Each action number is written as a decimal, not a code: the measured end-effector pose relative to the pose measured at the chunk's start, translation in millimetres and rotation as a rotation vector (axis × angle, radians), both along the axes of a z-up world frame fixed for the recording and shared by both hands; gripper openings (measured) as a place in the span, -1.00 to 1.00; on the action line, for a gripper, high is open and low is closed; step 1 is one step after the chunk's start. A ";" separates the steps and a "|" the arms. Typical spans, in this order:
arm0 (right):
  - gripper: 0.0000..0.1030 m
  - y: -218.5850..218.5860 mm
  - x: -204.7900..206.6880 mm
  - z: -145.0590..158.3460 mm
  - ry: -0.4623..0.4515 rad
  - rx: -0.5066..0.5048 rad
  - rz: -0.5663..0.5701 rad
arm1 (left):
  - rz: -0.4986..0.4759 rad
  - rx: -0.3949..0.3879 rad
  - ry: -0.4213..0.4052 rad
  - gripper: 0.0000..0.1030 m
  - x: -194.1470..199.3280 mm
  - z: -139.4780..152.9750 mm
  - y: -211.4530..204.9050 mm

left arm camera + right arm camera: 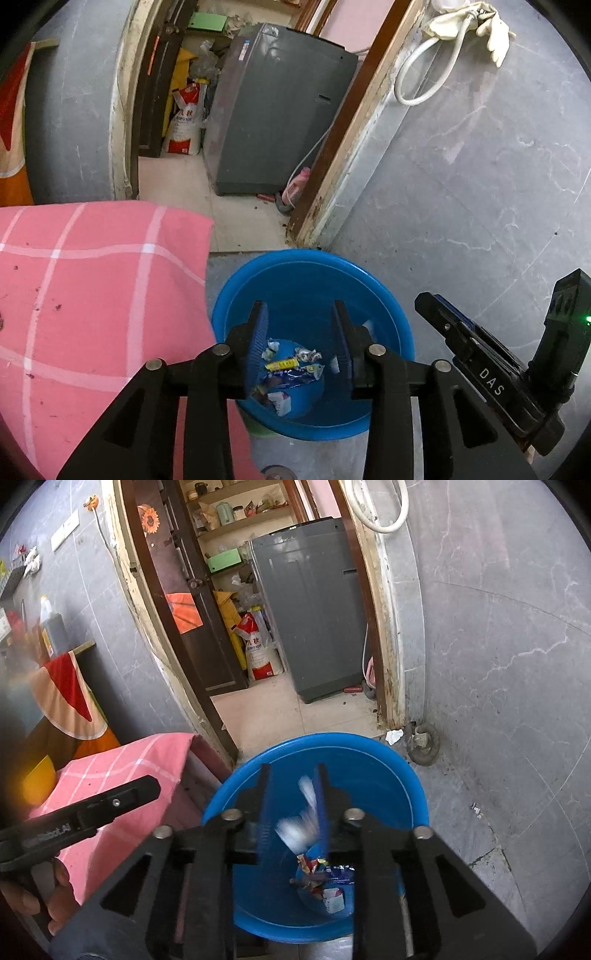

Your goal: Collect trash

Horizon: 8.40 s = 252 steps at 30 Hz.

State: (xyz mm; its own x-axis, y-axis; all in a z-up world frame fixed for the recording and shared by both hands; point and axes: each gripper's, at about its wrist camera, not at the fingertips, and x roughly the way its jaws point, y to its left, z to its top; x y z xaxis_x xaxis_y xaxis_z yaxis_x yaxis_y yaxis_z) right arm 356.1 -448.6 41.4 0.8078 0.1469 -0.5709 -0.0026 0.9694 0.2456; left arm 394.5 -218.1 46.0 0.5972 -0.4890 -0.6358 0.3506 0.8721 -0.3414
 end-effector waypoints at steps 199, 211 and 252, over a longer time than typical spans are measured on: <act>0.11 55.2 -57.2 70.1 -0.352 -0.154 0.051 | -0.024 0.045 -0.472 -0.59 -75.9 56.8 9.2; 0.11 25.5 -36.1 39.2 -0.171 -0.101 0.043 | -0.100 0.061 -0.249 -0.59 -42.7 24.5 -22.1; 1.00 38.4 -61.0 61.0 -0.201 -0.113 0.008 | 0.126 0.033 -0.291 0.89 -76.5 45.1 60.8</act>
